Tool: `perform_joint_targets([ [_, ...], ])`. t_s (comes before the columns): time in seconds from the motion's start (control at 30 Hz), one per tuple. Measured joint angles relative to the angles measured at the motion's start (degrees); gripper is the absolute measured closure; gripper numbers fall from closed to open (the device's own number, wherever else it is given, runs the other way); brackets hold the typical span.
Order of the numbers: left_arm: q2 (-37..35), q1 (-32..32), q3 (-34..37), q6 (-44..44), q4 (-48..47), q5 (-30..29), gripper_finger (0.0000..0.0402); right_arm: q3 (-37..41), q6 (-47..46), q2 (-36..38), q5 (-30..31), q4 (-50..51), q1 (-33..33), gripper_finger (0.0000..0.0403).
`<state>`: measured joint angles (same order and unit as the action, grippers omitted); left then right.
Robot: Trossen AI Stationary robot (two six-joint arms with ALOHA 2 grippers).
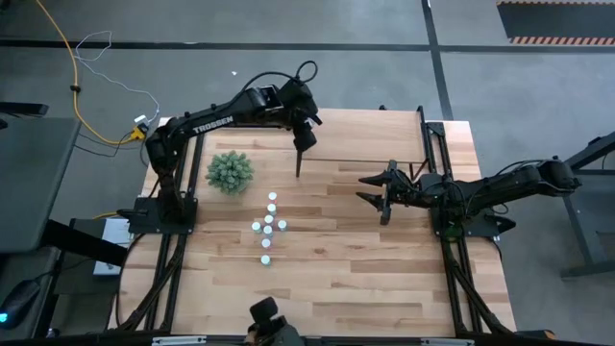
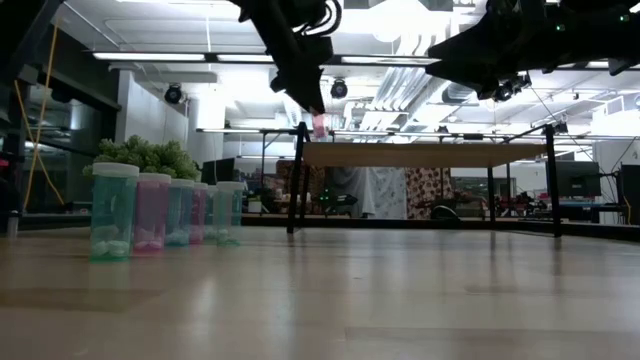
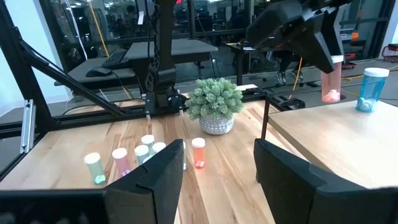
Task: Pick and place medicine bottles onto shelf by color
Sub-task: Put the transparent orange medicine bottle on the shelf
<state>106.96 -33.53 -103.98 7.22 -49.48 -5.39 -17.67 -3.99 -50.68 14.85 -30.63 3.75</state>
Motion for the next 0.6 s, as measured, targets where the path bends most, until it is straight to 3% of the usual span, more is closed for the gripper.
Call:
perform_joint_targets([
  [0.6,3.96,0.28,-0.13,2.47,2.81,2.36,0.0288,0.0,0.0,0.01,0.0,-0.07,0.01,0.0214],
])
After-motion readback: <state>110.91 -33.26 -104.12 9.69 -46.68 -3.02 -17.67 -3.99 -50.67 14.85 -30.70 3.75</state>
